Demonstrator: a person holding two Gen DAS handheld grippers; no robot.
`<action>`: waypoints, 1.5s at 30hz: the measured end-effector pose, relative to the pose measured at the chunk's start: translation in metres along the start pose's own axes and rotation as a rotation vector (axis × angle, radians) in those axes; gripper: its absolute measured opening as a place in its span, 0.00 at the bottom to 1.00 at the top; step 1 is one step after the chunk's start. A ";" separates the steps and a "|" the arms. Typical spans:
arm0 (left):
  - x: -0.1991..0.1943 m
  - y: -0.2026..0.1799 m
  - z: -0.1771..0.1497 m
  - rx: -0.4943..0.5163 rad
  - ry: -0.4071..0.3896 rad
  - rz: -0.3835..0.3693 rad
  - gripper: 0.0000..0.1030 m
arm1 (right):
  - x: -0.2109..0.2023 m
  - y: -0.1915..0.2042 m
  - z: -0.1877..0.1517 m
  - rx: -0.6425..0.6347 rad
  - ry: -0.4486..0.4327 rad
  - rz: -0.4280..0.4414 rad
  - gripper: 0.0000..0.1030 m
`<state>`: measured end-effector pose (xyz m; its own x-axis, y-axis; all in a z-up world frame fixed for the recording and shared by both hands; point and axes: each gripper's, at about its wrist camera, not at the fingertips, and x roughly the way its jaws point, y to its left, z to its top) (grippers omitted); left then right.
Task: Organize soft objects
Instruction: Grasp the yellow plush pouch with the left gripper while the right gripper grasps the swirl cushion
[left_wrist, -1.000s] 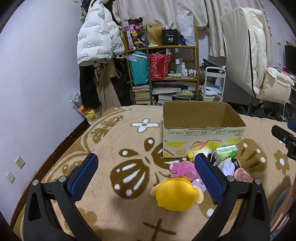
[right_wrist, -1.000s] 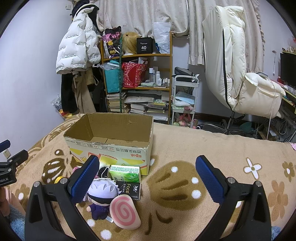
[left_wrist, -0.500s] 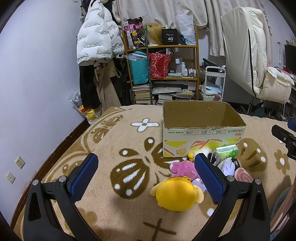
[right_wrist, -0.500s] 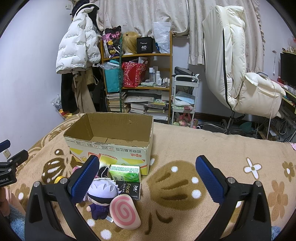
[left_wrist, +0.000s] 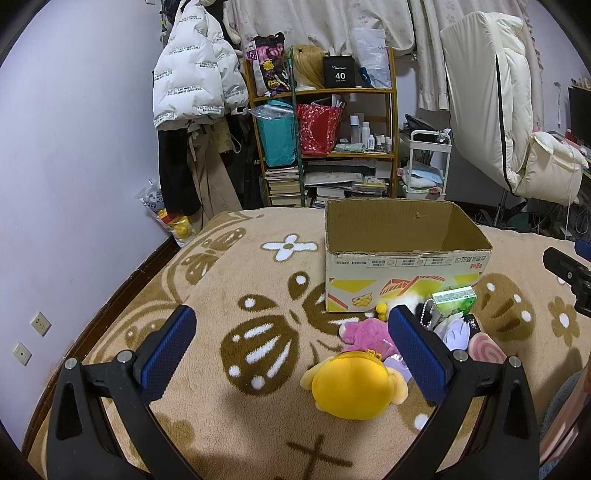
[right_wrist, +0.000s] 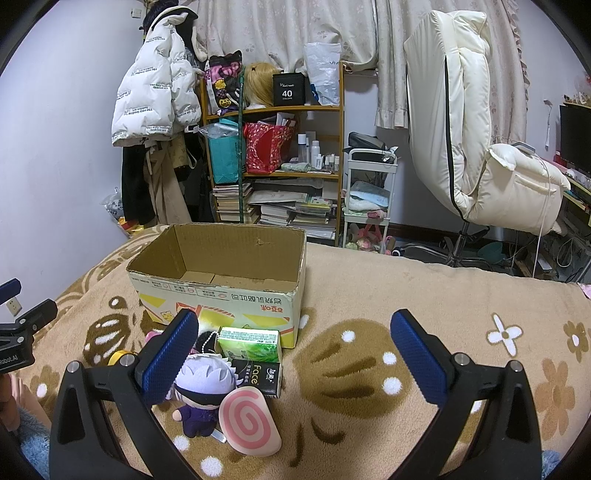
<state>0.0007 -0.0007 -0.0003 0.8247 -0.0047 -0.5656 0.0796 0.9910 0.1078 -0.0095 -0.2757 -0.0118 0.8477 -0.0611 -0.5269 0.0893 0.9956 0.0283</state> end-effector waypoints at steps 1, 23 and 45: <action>0.000 0.000 0.000 0.000 0.000 0.000 1.00 | 0.000 0.000 0.000 0.000 0.000 -0.001 1.00; 0.042 -0.034 -0.017 0.171 0.221 -0.075 1.00 | 0.047 0.007 -0.020 -0.007 0.269 0.061 1.00; 0.139 -0.046 -0.047 0.132 0.607 -0.167 1.00 | 0.134 0.009 -0.064 0.030 0.688 0.136 1.00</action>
<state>0.0856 -0.0411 -0.1224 0.3350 -0.0423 -0.9413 0.2794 0.9585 0.0564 0.0709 -0.2705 -0.1365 0.3298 0.1327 -0.9347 0.0285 0.9882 0.1504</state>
